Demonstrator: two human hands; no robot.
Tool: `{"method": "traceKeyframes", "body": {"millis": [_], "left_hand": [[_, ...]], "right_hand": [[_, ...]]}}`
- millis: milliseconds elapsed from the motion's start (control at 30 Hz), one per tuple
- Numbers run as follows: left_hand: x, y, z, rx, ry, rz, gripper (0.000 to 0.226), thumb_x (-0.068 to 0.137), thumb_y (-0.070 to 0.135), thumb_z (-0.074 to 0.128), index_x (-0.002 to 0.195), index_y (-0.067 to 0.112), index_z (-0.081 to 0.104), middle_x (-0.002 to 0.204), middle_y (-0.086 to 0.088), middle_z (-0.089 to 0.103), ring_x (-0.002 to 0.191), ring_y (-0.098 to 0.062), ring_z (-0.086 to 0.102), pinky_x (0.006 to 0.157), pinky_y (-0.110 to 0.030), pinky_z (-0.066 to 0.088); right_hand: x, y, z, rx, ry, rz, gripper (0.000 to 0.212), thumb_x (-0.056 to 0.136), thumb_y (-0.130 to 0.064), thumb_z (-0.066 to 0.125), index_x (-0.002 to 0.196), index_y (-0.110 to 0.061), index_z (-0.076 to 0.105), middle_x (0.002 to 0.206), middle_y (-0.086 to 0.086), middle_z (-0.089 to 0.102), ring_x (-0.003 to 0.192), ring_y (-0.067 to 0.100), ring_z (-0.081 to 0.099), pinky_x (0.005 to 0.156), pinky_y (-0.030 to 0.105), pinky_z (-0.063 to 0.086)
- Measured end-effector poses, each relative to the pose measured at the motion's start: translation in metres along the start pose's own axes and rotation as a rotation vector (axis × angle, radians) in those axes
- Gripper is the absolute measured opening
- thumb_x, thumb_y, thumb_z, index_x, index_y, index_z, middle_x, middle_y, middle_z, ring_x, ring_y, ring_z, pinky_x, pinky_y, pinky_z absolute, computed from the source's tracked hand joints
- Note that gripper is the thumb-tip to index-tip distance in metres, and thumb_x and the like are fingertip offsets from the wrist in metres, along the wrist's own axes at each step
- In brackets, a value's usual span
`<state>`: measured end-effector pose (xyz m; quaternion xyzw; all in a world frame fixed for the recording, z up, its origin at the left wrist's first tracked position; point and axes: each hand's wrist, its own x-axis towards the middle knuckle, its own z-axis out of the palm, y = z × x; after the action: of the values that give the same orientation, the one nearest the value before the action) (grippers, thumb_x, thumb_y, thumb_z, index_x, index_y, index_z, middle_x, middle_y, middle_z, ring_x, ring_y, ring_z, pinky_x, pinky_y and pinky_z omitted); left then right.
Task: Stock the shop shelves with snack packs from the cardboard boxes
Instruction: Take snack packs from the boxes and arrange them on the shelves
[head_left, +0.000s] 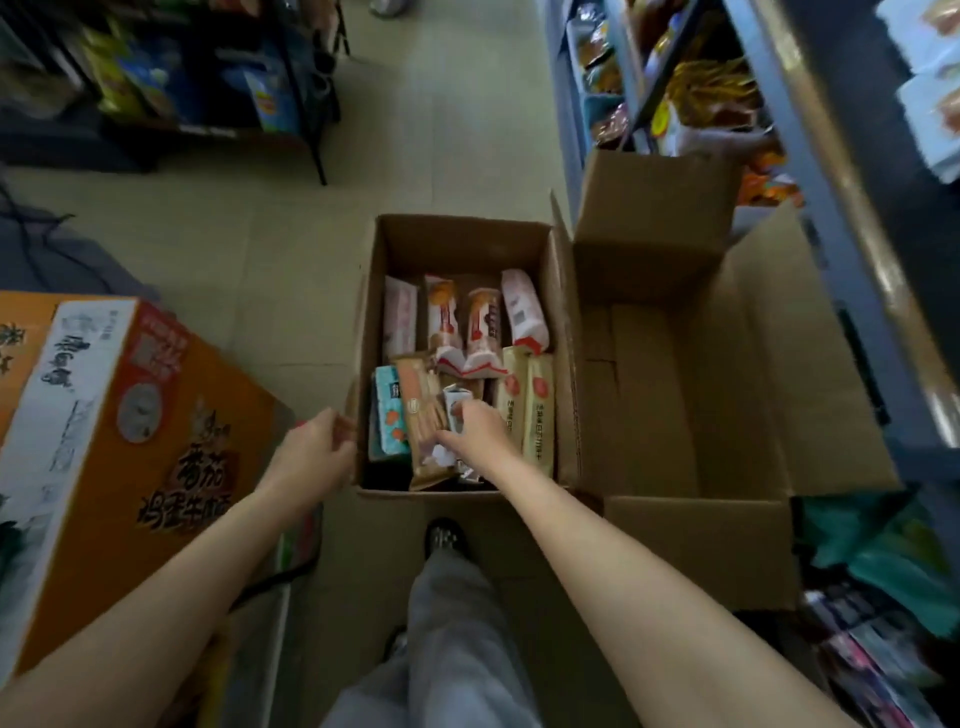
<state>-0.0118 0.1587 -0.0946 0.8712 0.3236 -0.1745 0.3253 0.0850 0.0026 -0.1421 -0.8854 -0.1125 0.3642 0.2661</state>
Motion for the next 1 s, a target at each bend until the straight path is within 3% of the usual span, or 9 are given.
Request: {"method": "traceKeyframes", "body": {"millis": [100,233,333,433,533,733,833,933,1000], "left_hand": [[0.028,-0.008,-0.005,0.034,-0.027,-0.044,0.020,0.092,0.013,0.048,0.111,0.009,0.053,0.105,-0.009,0.060,0.093,-0.022,0.054,0.075,-0.029,0.041],[0.044,-0.012,-0.006,-0.026,-0.031,-0.069,0.021,0.091,0.012,0.049,0.111,0.010,0.055,0.104,-0.006,0.060,0.097,-0.022,0.056,0.080,-0.031,0.045],[0.050,-0.016,-0.002,-0.078,-0.029,-0.102,0.020,0.092,0.012,0.049,0.111,0.012,0.054,0.101,0.000,0.058,0.093,-0.015,0.052,0.078,-0.027,0.041],[0.050,-0.017,0.003,-0.141,-0.050,-0.150,0.020,0.092,0.011,0.050,0.111,0.012,0.055,0.105,-0.001,0.059,0.094,-0.012,0.050,0.077,-0.024,0.039],[0.055,-0.007,0.001,-0.179,-0.074,-0.145,0.021,0.093,0.011,0.050,0.113,0.011,0.055,0.106,-0.001,0.058,0.093,-0.010,0.048,0.069,-0.018,0.038],[0.068,0.038,-0.012,-0.314,-0.119,-0.080,0.032,0.090,0.011,0.054,0.121,0.002,0.050,0.120,-0.012,0.058,0.102,-0.021,0.054,0.084,-0.028,0.041],[0.057,0.075,-0.021,-0.403,-0.256,-0.002,0.042,0.089,0.010,0.056,0.128,0.002,0.044,0.118,-0.012,0.057,0.093,-0.019,0.054,0.075,-0.029,0.043],[0.032,0.127,-0.047,-0.548,-0.393,0.093,0.040,0.091,0.013,0.055,0.128,0.007,0.045,0.094,-0.003,0.058,0.076,-0.010,0.054,0.058,-0.022,0.044],[0.004,0.167,-0.065,-0.589,-0.506,0.250,0.036,0.090,0.013,0.057,0.126,0.010,0.050,0.099,-0.006,0.059,0.078,-0.010,0.055,0.057,-0.019,0.045]], "right_hand": [[0.047,0.000,0.014,-0.045,0.036,0.014,0.044,0.084,-0.026,0.066,0.120,-0.008,0.048,0.127,0.012,0.051,0.123,0.031,0.043,0.100,0.042,0.039],[0.090,-0.007,0.025,-0.274,-0.032,-0.008,0.095,0.083,-0.034,0.067,0.149,-0.010,0.003,0.154,0.009,0.021,0.144,0.029,0.007,0.114,0.052,0.004],[0.108,-0.013,0.037,-0.321,-0.081,0.011,0.098,0.085,-0.031,0.063,0.149,-0.011,-0.009,0.148,0.016,0.030,0.143,0.030,0.011,0.113,0.054,-0.004],[0.110,-0.013,0.042,-0.288,0.036,0.009,0.089,0.085,-0.028,0.064,0.149,-0.013,0.005,0.137,0.016,0.044,0.132,0.033,0.033,0.114,0.048,0.013],[0.105,-0.017,0.027,0.025,0.131,0.016,0.062,0.087,-0.014,0.061,0.139,-0.009,0.028,0.114,0.016,0.059,0.108,0.031,0.056,0.089,0.035,0.045],[0.076,-0.028,-0.041,0.195,0.322,-0.019,0.053,0.082,-0.002,0.062,0.131,-0.010,0.044,0.121,0.014,0.052,0.111,0.027,0.052,0.095,0.036,0.045],[0.037,-0.038,-0.087,0.248,0.461,-0.084,0.052,0.081,-0.009,0.068,0.129,-0.010,0.048,0.119,0.014,0.057,0.110,0.026,0.055,0.094,0.035,0.046],[-0.024,-0.055,-0.146,0.331,0.551,-0.103,0.052,0.078,-0.014,0.073,0.126,-0.012,0.052,0.117,0.011,0.060,0.108,0.023,0.058,0.094,0.038,0.048],[-0.077,-0.059,-0.188,0.451,0.650,-0.125,0.054,0.075,-0.010,0.075,0.125,-0.012,0.052,0.111,0.009,0.062,0.106,0.024,0.059,0.092,0.043,0.050]]}}
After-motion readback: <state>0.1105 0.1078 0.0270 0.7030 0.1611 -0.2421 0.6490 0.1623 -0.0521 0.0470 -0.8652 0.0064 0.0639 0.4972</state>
